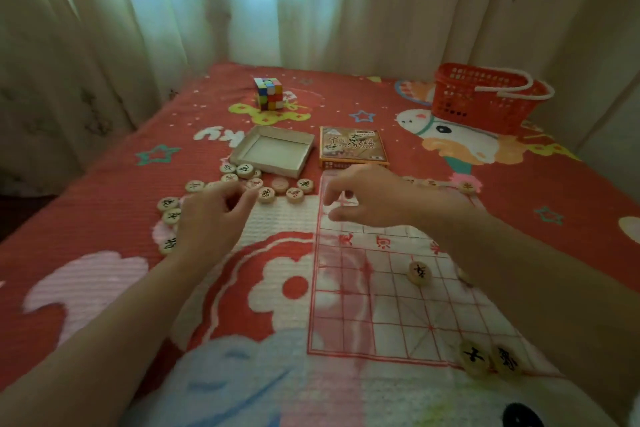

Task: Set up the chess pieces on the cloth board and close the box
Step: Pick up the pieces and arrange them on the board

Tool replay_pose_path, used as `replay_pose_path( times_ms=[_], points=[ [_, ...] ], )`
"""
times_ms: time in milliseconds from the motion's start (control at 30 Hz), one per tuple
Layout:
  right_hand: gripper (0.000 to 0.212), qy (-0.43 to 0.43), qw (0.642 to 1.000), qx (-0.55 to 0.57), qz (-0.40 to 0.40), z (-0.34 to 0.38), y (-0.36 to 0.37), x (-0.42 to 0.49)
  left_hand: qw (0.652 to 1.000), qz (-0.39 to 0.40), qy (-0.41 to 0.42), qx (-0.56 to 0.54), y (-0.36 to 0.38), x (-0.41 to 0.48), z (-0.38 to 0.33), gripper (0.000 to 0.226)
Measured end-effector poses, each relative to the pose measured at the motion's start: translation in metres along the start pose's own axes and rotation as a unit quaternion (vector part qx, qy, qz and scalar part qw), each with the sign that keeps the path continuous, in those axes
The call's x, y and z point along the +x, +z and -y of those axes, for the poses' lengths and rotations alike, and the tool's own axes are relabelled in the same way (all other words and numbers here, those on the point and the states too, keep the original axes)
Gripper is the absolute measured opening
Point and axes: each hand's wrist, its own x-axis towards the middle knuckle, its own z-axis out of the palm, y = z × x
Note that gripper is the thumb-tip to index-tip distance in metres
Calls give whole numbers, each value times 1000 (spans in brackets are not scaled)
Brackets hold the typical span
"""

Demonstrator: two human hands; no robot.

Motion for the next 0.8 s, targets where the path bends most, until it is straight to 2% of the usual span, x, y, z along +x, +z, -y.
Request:
replay_pose_path(
  times_ms=[67, 167, 300, 367, 467, 633, 700, 800],
  points=[
    [25, 12, 1000, -16, 5, 1, 6, 27, 996, -38, 28, 74, -18, -3, 18, 19],
    [35, 47, 998, -43, 13, 4, 14, 61, 982, -49, 52, 176, -40, -9, 37, 17],
    [41, 79, 994, -55, 42, 7, 24, 85, 940, 26, -38, 337, -57, -16, 43, 42],
    [38, 85, 995, -34, 42, 7, 27, 90, 921, 81, -83, 372, -60, -17, 42, 51],
    [28, 79, 997, -6, 25, 6, 27, 91, 928, 117, -98, 341, -63, -15, 47, 47],
    [21, 56, 996, 41, -47, 12, 17, 87, 960, 125, -69, 239, -69, -11, 51, 21],
    [20, 36, 998, 45, -35, 20, 16, 87, 972, 100, -55, 206, -69, -9, 49, 20],
    [23, 26, 999, 16, 30, 28, 25, 91, 986, 41, 13, 160, -61, -3, 37, 17]
  ],
)
